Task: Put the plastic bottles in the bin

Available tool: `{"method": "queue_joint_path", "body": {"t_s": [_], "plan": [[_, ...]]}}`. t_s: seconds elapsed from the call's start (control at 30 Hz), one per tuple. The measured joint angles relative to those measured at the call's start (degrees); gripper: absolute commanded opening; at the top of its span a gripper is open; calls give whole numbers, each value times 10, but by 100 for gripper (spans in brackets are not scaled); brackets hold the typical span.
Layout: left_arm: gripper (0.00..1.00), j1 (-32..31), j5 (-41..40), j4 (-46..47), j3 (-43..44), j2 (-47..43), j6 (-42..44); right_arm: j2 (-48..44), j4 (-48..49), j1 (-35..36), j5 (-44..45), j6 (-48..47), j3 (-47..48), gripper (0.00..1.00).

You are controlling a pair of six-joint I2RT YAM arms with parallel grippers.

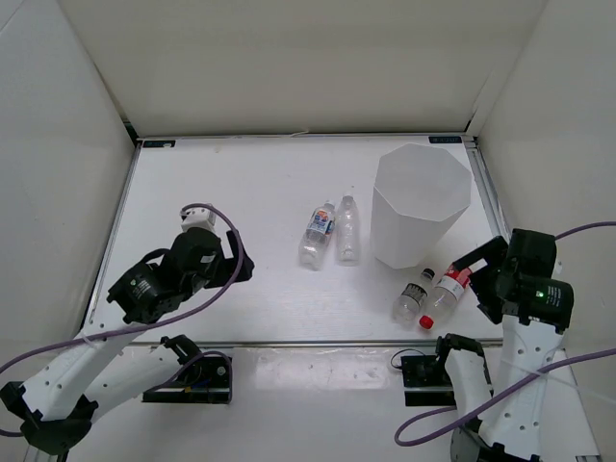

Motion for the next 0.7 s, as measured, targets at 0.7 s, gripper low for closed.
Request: {"method": "queue_joint_path", "body": {"t_s": [0.7], "plan": [[100, 47, 57, 0, -7, 133, -35, 159, 78, -14, -18, 10, -118, 100]]}}
